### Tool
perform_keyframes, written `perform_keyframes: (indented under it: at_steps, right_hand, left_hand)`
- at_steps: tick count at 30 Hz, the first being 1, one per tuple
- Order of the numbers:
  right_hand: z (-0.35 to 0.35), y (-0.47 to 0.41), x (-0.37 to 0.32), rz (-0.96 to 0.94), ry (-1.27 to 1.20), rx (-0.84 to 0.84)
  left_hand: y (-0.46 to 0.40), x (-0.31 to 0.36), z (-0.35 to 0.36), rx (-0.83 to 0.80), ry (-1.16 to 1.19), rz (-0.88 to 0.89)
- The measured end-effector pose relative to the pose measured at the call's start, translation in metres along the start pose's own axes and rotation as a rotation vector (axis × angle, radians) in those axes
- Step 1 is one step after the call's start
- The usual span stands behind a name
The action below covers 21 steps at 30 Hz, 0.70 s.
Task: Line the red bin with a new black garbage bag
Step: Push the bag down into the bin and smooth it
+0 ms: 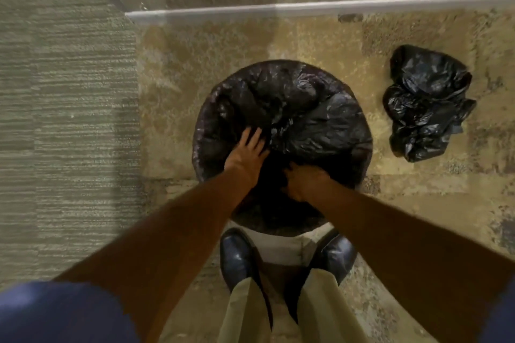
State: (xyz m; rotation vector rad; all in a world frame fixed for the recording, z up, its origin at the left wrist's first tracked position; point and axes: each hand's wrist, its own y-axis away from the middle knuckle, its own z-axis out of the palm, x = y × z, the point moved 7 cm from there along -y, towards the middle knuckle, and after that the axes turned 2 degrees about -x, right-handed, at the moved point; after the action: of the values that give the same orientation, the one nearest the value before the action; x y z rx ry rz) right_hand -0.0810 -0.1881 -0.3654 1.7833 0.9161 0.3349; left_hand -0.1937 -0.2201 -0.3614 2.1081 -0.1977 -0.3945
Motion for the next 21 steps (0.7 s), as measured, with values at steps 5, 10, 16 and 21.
perform_keyframes:
  at_steps: [5,10,16,21]
  right_hand:
    - [0.019,-0.020,0.020,0.081,-0.083,-0.127]
    - [0.029,-0.030,0.016,0.066,-0.141,-0.179]
    - [0.009,-0.029,0.004,0.006,-0.290,-0.169]
    - [-0.041,-0.025,-0.018,-0.091,-1.071,0.015]
  left_hand:
    - [-0.009,-0.002,0.024,-0.124,0.121,-0.092]
    - [-0.013,0.010,0.035,-0.200,0.095,-0.108]
    - [-0.015,0.010,0.040,-0.173,0.237,-0.134]
    - [-0.016,0.013,0.038,-0.271,0.207,-0.053]
